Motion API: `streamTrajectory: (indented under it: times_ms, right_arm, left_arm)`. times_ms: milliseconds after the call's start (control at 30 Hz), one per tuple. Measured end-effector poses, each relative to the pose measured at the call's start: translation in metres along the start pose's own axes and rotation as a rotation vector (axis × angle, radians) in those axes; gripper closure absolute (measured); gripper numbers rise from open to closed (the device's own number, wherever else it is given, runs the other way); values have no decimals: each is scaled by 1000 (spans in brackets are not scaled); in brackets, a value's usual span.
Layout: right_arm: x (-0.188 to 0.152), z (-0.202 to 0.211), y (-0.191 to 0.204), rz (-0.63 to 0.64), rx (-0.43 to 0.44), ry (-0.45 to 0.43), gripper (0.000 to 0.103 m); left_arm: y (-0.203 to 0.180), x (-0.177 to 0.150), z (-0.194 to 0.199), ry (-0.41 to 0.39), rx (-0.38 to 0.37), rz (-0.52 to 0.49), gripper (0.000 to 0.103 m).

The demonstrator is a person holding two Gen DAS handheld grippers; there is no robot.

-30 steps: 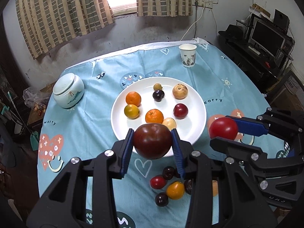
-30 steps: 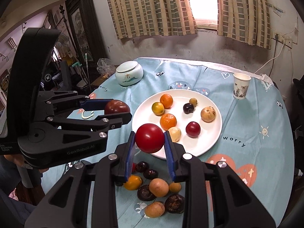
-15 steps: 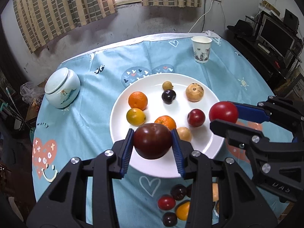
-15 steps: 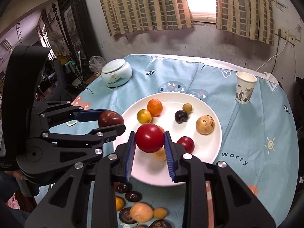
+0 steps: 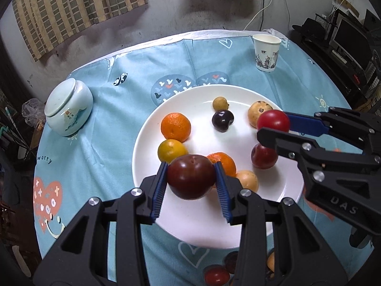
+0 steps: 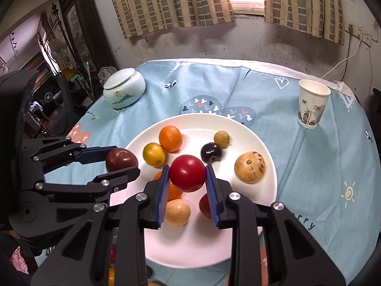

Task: Organize fruits
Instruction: 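Carry the dark red apple and red tomato onto the plate and release both, then move both tools back to the fruit cluster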

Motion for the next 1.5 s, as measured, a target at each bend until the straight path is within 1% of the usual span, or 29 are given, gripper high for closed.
streamTrajectory:
  times_ms: [100, 167, 233, 267, 300, 333, 367, 400, 433, 500, 533, 633, 733, 833, 933, 1100, 1200, 1233, 1333, 1400, 1500]
  right_arm:
    - [0, -13, -7, 0, -17, 28, 72]
    - [-2, -20, -10, 9, -40, 57, 71]
    - [-4, -23, -12, 9, -43, 66, 70]
    - [-4, -23, -13, 7, -45, 62, 70]
    - [-5, -22, -14, 4, -47, 58, 63]
    - [-5, -20, -16, -2, -52, 55, 45]
    - [-5, -17, -20, -10, -88, 42, 40]
    - [-4, -13, -22, -16, -95, 23, 38]
    - [-3, -9, -22, -23, -76, 13, 38]
    - [-3, 2, -24, -25, -93, 2, 38]
    - [-5, 7, -24, -23, -96, -1, 38]
    - [-15, 24, -24, -23, -104, 2, 38]
    - [-31, 45, -24, -33, -113, 10, 38]
    - [-56, 68, -19, -40, -115, 25, 34]
    - [-90, 87, -12, -51, -109, 46, 31]
    - [-158, 108, -1, -118, -100, 115, 31]
    - [-189, 119, 5, -154, -99, 148, 31]
    - [-195, 120, 6, -162, -100, 157, 31]
    - [-213, 126, 12, -185, -108, 178, 31]
    - [-219, 129, 17, -198, -106, 183, 31]
    - [-224, 131, 25, -210, -99, 192, 31]
  left_arm:
    - [2, 0, -6, 6, 9, 5, 61]
    - [2, 1, -6, -2, 13, 6, 56]
    - [3, 2, -5, -9, 16, 1, 45]
    - [3, 3, -4, -13, 20, -2, 45]
    - [3, 3, -3, -14, 21, -3, 45]
    - [4, 3, -2, -14, 20, 0, 45]
    - [5, 4, 0, -16, 22, 4, 45]
    - [7, 3, 2, -16, 27, 8, 44]
    - [8, 2, 4, -18, 29, 10, 44]
    - [13, 0, 11, -21, 38, 23, 43]
    - [16, -2, 15, -23, 41, 32, 40]
    - [28, -10, 29, -31, 63, 56, 37]
    - [40, -24, 46, -33, 83, 81, 35]
    - [46, -46, 62, -28, 82, 88, 34]
    - [39, -79, 73, -10, 53, 58, 34]
    - [0, -152, 82, -2, -73, -95, 34]
    - [-18, -183, 75, 20, -133, -151, 34]
    - [-22, -189, 72, 24, -139, -158, 34]
    - [-27, -191, 62, 18, -158, -144, 34]
    - [-31, -190, 56, 18, -175, -147, 34]
    - [-38, -188, 47, 19, -196, -179, 34]
Point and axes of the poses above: each gripper's, at about its wrist camera, not at the fingertips, and z roughly against the way its jaws point, y to its left, x to its top, the point moved 7 cm from there along -z, roughly the way its jaws point, and after that the axes turned 5 degrees about -y, right-handed, at the moved point
